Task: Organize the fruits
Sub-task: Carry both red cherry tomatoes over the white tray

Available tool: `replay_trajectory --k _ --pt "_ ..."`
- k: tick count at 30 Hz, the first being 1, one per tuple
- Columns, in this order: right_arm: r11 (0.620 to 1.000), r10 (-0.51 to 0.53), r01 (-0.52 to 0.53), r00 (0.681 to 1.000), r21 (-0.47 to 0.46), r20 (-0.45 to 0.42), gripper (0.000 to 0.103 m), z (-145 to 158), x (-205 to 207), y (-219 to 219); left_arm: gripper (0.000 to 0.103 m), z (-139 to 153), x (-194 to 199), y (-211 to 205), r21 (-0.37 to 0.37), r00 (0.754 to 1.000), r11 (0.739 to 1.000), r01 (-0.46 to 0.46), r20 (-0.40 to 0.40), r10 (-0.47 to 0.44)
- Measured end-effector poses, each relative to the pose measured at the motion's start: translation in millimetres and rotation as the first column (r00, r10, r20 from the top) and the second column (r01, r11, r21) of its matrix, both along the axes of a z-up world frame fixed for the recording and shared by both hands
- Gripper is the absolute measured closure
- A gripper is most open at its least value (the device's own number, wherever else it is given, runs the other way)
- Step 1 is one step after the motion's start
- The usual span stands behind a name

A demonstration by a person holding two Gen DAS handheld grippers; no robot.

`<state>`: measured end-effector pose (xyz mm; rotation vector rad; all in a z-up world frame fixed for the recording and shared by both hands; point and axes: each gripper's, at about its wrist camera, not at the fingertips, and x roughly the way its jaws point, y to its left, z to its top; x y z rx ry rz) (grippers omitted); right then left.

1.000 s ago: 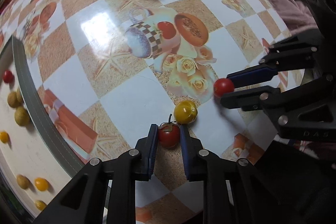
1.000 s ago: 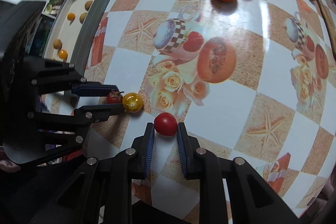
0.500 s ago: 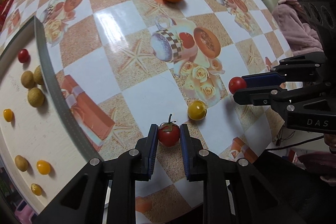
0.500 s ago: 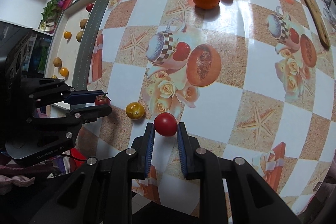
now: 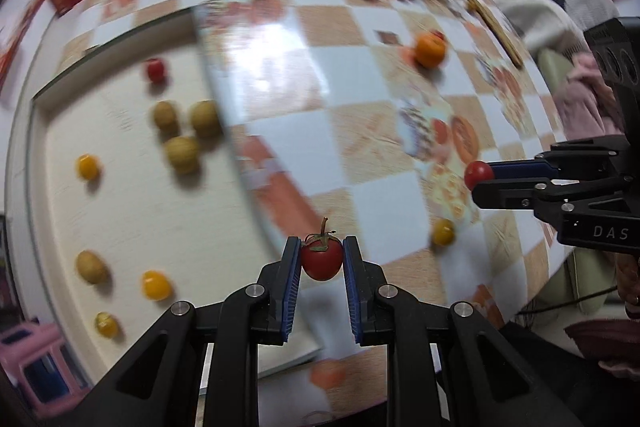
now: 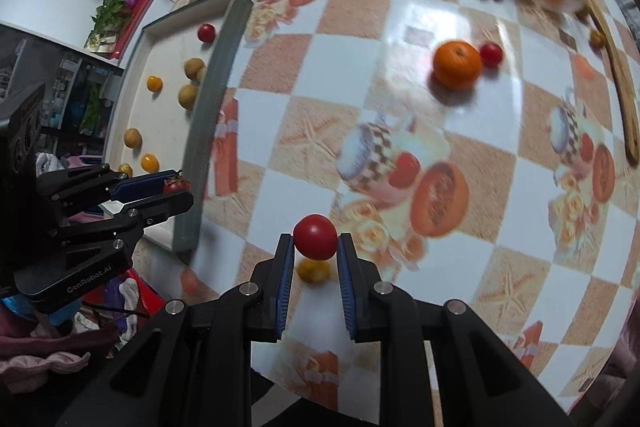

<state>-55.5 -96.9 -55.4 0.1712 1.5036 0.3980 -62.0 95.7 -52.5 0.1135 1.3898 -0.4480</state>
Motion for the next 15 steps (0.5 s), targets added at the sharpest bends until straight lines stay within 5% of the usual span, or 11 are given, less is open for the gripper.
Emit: replay_trajectory --k 7,15 --pt "0.997 0.08 -0.081 0.996 0.017 0.026 0.079 10 31 51 0.081 0 14 51 0.034 0.984 0.984 -0.175 0.05 0.173" --pt "0.982 0.185 -0.186 0.982 0.02 0.026 0.079 9 48 121 0.081 -8 45 113 0.1 0.933 0.931 -0.352 0.109 0.342"
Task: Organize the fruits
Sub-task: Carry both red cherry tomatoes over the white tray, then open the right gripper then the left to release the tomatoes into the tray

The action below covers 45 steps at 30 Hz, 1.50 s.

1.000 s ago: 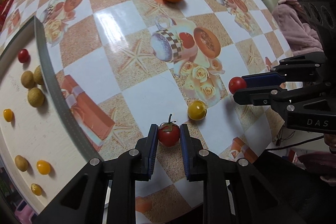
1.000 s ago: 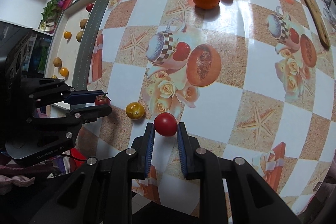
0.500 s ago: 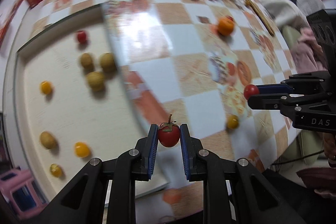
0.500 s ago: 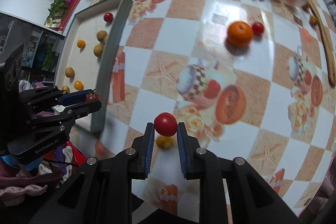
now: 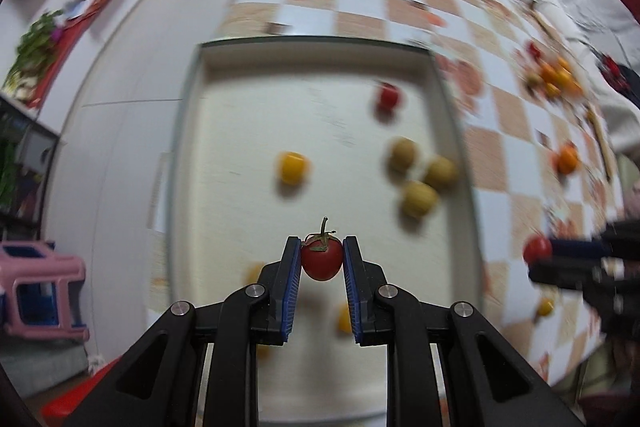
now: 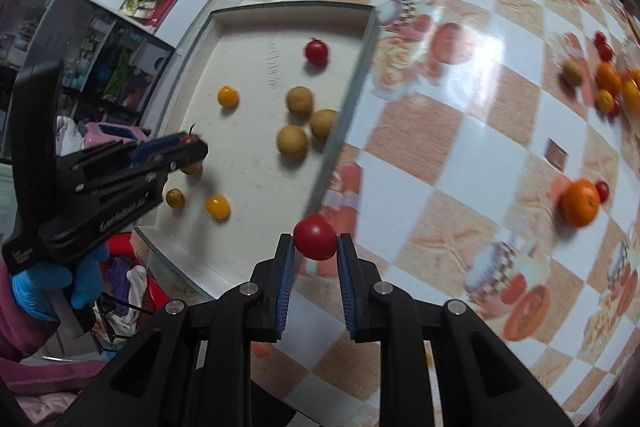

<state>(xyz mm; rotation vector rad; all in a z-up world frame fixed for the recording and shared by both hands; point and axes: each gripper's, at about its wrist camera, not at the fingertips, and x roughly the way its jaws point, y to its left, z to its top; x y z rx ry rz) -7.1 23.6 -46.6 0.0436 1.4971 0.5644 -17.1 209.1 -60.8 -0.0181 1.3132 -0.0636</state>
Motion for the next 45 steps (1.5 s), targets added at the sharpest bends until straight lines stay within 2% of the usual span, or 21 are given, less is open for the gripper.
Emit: replay_trajectory --k 3,6,16,22,23,25,29,31,32,33,34,36,40,45 --pt "0.999 0.029 -0.029 1.0 -0.021 -0.009 0.079 -7 1 23 0.081 -7 11 17 0.031 0.999 0.998 -0.052 0.0 0.052" --pt "0.998 0.044 -0.045 0.999 -0.044 -0.022 0.079 -15 1 40 0.081 -15 18 25 0.062 0.998 0.996 -0.064 0.0 0.064" --pt "0.983 0.106 -0.109 0.994 -0.149 -0.027 0.079 -44 0 78 0.08 -34 29 30 0.099 0.998 0.994 -0.052 -0.023 0.054" --pt "0.96 0.201 -0.2 0.979 -0.195 -0.012 0.077 -55 -10 96 0.08 -36 30 24 0.108 0.999 0.994 -0.018 -0.035 0.022" --pt "0.957 0.215 -0.212 0.977 -0.201 -0.005 0.075 -56 -13 97 0.08 -35 31 22 0.107 0.999 0.994 -0.017 -0.038 0.021" --pt "0.953 0.239 -0.233 0.971 -0.196 0.005 0.056 -55 -17 101 0.08 -35 33 20 0.108 0.999 0.994 -0.016 -0.041 0.021" --pt "0.95 0.264 -0.254 0.964 -0.183 0.036 0.048 -47 -24 102 0.08 -34 35 21 0.094 0.998 0.996 -0.013 -0.055 0.019" --pt "0.948 0.28 -0.267 0.958 -0.172 0.058 0.037 -41 -29 101 0.079 -34 36 22 0.088 0.998 0.996 -0.014 -0.061 0.019" --pt "0.948 0.288 -0.274 0.955 -0.164 0.072 0.034 -37 -32 100 0.072 -35 37 22 0.084 0.998 0.996 -0.012 -0.064 0.018" --pt "0.948 0.292 -0.276 0.953 -0.157 0.083 0.029 -33 -34 99 0.044 -33 37 22 0.087 0.998 0.996 -0.016 -0.059 0.021" --pt "0.95 0.293 -0.277 0.951 -0.147 0.096 0.023 -28 -36 97 0.025 -31 35 21 0.094 0.999 0.995 -0.021 -0.04 0.025" --pt "0.954 0.286 -0.271 0.952 -0.127 0.113 0.023 -20 -38 93 0.024 -24 32 18 0.106 1.0 0.994 -0.019 0.002 0.019" --pt "0.961 0.267 -0.253 0.955 -0.114 0.127 0.022 -10 -42 81 0.024 -23 31 8 0.11 1.0 0.994 0.007 -0.02 -0.005" --pt "0.968 0.236 -0.22 0.962 -0.122 0.138 0.014 5 -43 55 0.024 -14 26 -7 0.123 0.999 0.991 0.047 -0.016 -0.045"
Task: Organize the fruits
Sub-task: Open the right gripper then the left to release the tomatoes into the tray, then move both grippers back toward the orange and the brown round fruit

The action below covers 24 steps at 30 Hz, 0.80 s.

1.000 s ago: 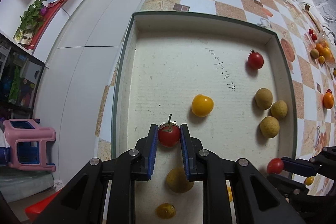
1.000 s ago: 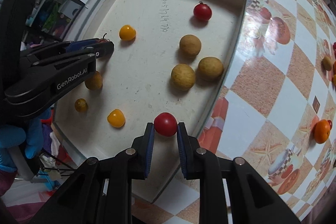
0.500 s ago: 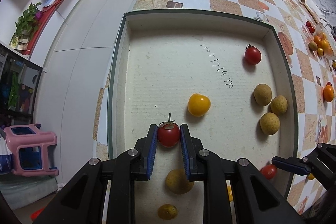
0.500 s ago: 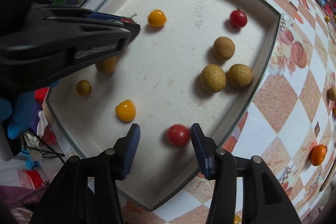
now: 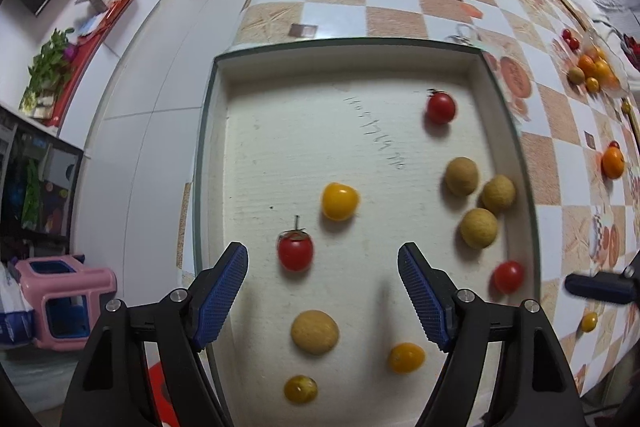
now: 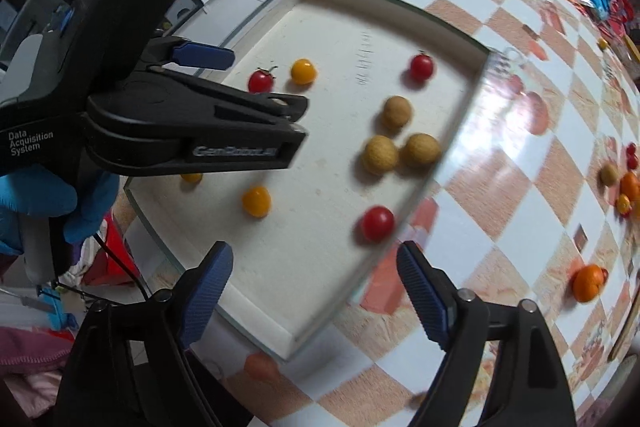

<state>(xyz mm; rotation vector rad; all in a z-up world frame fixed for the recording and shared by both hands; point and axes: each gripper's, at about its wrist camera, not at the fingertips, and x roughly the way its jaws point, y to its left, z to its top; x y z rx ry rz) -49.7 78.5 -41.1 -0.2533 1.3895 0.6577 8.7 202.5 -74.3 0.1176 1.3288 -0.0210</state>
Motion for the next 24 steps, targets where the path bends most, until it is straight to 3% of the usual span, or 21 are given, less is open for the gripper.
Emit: replay_trajectory --k 6,11,18,21,24 --pt "0.992 -0.124 0.124 0.992 -0.008 0.002 0.014 14 1 -52 0.024 17 -6 -27 0.009 0.997 0.997 0.08 0.019 -0.08" --pt "0.952 -0.306 0.306 0.952 -0.03 0.008 0.014 24 4 -120 0.024 36 -12 -67 -0.005 0.986 0.987 0.16 0.042 -0.159" --pt "0.823 -0.558 0.561 0.828 -0.086 0.057 0.014 27 19 -233 0.024 54 -14 -134 -0.041 0.968 0.968 0.249 0.048 -0.247" --pt "0.758 -0.641 0.646 0.763 -0.091 0.079 0.014 27 28 -281 0.024 57 -16 -168 -0.063 0.961 0.96 0.274 0.048 -0.271" --pt "0.716 -0.688 0.693 0.721 -0.085 0.084 0.014 21 39 -318 0.024 54 -16 -200 -0.088 0.96 0.956 0.28 0.035 -0.278"
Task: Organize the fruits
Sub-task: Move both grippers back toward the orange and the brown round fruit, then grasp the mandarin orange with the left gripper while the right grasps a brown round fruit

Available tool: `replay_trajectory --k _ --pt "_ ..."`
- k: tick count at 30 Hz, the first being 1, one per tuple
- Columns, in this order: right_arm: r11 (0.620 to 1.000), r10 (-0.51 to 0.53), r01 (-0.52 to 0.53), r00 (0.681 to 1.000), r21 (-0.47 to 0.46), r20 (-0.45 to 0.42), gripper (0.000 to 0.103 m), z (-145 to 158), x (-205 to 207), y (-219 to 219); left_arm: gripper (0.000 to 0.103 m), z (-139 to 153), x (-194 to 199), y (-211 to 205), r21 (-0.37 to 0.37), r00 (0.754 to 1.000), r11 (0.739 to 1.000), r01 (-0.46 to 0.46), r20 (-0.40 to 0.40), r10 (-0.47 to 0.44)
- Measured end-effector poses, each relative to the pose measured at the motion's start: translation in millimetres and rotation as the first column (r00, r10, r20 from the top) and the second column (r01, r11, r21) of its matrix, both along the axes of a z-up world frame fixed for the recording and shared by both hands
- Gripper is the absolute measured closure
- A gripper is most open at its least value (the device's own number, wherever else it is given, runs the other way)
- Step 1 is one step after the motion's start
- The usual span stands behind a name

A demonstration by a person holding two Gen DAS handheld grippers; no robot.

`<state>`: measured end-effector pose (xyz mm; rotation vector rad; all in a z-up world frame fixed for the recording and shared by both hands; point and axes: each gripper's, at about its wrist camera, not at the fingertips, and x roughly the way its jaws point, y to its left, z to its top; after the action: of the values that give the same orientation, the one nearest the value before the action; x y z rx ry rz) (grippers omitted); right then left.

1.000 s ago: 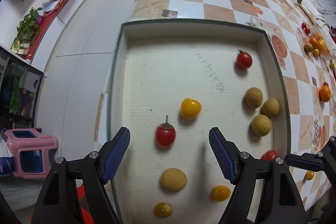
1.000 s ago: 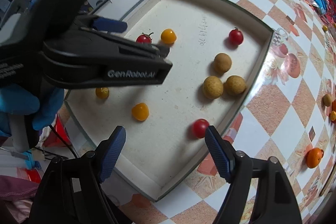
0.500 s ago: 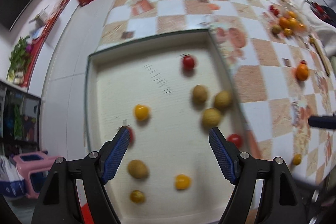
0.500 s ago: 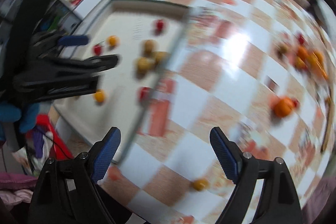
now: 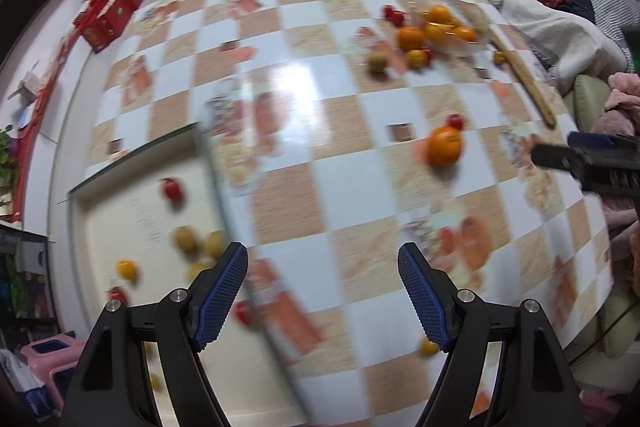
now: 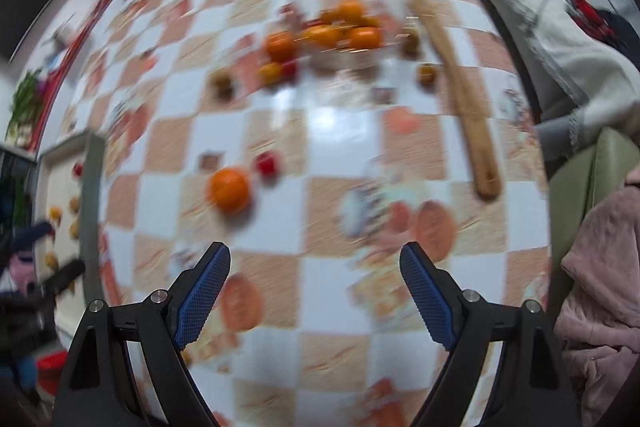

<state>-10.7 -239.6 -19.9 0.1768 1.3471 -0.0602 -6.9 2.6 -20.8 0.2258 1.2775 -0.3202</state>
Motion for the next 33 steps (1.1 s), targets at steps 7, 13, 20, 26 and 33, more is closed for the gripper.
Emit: replay_trajectory --k 7,13,20,26,33 --pt "0.999 0.009 -0.009 1.0 -0.035 0.008 0.014 -15 33 -42 0.024 -20 17 -61 -0.015 1.0 1.0 -0.006 -0.019 0.006" --pt "0.998 0.048 -0.047 0.999 -0.052 0.018 0.014 -29 63 -58 0.024 -38 40 -89 -0.015 0.999 0.999 -0.045 -0.023 0.044" --pt "0.997 0.044 -0.042 0.998 -0.07 0.039 0.025 -44 98 -78 0.024 -54 57 -106 0.002 0.998 0.998 -0.06 -0.029 0.06" --pt "0.993 0.074 -0.07 0.996 -0.091 0.045 0.035 -56 120 -81 0.024 -65 58 -117 0.008 0.998 0.999 -0.049 -0.038 0.05" --pt "0.991 0.095 -0.092 0.995 -0.098 0.026 0.049 -72 132 -78 0.024 -73 57 -122 0.036 0.998 0.998 -0.042 -0.041 0.044"
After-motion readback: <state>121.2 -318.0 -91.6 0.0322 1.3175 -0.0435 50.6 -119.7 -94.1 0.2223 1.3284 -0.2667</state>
